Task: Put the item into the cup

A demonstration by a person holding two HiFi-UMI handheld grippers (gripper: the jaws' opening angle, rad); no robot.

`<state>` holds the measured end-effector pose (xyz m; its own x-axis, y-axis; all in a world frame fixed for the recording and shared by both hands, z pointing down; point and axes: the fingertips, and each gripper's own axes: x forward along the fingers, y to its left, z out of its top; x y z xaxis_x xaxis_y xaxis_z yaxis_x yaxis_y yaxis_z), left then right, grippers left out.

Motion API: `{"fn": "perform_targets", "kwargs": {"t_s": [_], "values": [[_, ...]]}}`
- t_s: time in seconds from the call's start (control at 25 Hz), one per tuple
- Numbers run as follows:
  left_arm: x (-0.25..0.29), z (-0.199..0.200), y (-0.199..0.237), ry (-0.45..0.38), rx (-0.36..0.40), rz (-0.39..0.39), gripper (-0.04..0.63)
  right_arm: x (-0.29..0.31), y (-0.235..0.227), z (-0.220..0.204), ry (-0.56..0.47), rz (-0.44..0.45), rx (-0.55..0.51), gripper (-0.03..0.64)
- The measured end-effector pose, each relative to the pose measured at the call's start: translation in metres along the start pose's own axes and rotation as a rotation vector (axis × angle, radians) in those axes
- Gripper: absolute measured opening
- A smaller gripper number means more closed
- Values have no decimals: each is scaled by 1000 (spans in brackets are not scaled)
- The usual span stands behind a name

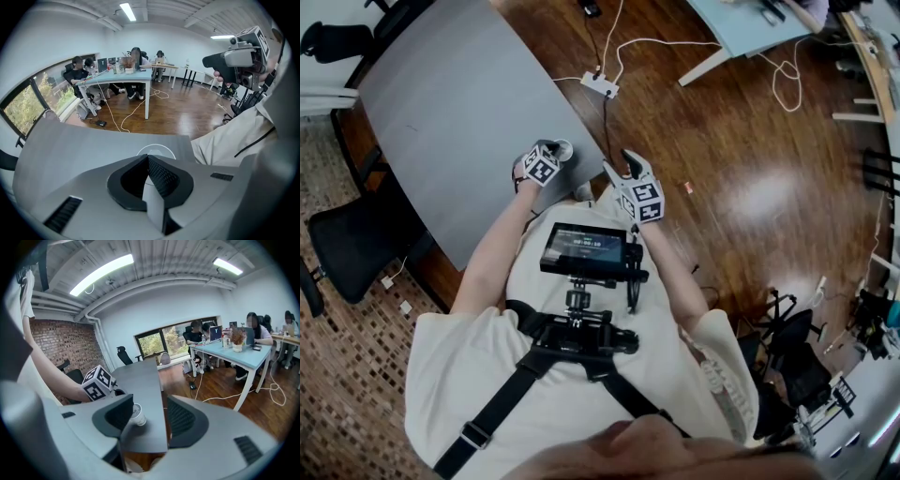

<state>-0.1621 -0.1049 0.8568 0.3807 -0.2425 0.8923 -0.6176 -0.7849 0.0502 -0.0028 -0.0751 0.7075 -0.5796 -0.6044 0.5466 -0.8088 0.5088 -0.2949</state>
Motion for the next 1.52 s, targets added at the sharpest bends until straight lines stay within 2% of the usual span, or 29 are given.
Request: {"fn": "perform_targets", "kwargs": {"t_s": [0.28, 0.32, 0.4, 0.68, 0.8, 1.16, 1.32, 1.52], "values": [[4, -3, 1, 5, 6, 26, 5, -6, -3, -6, 1, -10, -2, 241], [5, -5, 0, 3, 4, 25, 17, -6, -1, -8, 3, -8, -1, 241], [6, -6, -2, -2, -3, 31, 87, -7, 0, -10, 4, -7, -2, 241], [-5, -2, -4, -51, -37, 68, 107, -6, 5, -9, 6, 6, -22, 241], [-21, 4, -6, -125, -104, 79, 107, -4, 9, -11, 14, 21, -29, 241], [-100, 29, -4, -458, -411, 110, 109, 1, 3, -3, 19, 53, -80, 241], [-132, 30, -2, -569, -472, 154, 108, 3, -1, 8, 13, 79, -108, 241], [-180, 24, 0, -674, -546, 263, 109, -2, 13, 30, -22, 151, -180, 241]]}}
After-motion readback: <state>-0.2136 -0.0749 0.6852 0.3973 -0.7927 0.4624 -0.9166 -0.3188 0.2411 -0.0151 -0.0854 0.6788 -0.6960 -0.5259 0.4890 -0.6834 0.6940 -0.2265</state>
